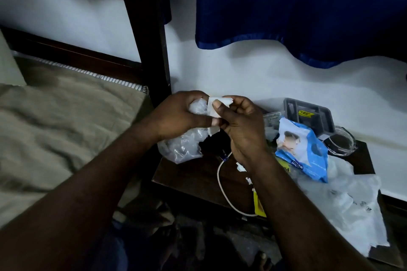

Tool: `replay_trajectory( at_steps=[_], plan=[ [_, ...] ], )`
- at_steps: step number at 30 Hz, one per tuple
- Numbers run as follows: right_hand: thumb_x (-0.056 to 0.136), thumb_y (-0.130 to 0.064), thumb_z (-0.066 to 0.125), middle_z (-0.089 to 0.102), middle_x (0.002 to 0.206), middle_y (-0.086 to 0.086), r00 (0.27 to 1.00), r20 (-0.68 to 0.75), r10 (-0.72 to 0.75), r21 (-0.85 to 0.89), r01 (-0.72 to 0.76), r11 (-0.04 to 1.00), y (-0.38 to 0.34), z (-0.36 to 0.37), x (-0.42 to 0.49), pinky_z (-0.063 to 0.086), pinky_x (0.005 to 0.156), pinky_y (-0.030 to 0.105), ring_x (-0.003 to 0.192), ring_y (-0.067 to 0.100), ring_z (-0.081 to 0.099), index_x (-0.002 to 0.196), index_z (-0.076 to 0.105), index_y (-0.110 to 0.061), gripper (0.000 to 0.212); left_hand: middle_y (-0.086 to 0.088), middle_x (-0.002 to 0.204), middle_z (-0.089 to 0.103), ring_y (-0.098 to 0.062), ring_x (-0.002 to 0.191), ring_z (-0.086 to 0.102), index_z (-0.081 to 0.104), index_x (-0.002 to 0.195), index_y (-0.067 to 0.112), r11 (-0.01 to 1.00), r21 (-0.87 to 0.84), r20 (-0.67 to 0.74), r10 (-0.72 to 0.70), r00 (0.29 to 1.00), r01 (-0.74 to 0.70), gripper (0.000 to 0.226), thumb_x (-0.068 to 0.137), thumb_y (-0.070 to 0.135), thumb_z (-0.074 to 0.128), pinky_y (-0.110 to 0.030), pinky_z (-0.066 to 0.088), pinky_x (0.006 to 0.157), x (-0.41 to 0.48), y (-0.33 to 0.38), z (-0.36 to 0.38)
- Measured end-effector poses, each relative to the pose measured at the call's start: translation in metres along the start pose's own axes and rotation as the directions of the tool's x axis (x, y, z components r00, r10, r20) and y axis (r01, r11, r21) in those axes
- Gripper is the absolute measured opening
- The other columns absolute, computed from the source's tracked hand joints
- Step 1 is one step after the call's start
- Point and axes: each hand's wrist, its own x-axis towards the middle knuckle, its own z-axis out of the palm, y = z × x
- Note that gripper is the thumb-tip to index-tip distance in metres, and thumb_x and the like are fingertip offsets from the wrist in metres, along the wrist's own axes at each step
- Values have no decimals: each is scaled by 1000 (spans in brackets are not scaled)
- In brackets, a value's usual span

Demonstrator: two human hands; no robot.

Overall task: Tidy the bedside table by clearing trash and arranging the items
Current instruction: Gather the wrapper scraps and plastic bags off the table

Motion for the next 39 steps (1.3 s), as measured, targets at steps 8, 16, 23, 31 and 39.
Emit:
replay_trajectory(
  at_steps=[8,16,23,31,39],
  plan=[
    [92,-23,77,79,91,-6,980,54,-192,-467,195,863,4,0,17,57,80,26,88,7,73,99,78,-19,8,6,85,74,-14,79,69,74,92,20,966,201,-353,-85,932,164,36,68,47,79,-37,56,72,7,-13,-20],
    [88,-30,76,77,88,-17,924,41,-381,-720,292,630,-10,-36,32,58,80,26,83,0,72,91,75,-31,3,-4,93,73,-30,87,69,66,99,26,796,550,-403,-12,915,253,28,74,37,72,-32,49,71,19,-39,-8],
    [88,-26,71,71,84,-20,850,184,-494,-820,410,400,-22,-56,21,46,72,6,80,-2,67,83,68,-42,17,-9,100,72,-37,90,70,67,101,27,680,702,-293,4,956,212,20,85,36,60,-33,42,69,37,-57,20],
    [89,-38,75,72,85,-20,894,360,-267,-898,410,159,-40,-84,-2,55,72,30,67,0,66,90,75,-31,8,-7,114,70,-35,101,69,65,114,27,579,779,-268,-37,963,240,51,84,67,58,-37,45,71,67,-72,51],
    [89,-36,76,73,85,-16,915,335,-226,-926,364,101,-42,-110,-9,56,72,33,72,4,66,88,75,-30,6,-5,120,69,-33,106,68,71,111,29,593,755,-266,-115,957,281,30,90,41,52,-37,47,76,75,-80,57]
  ],
)
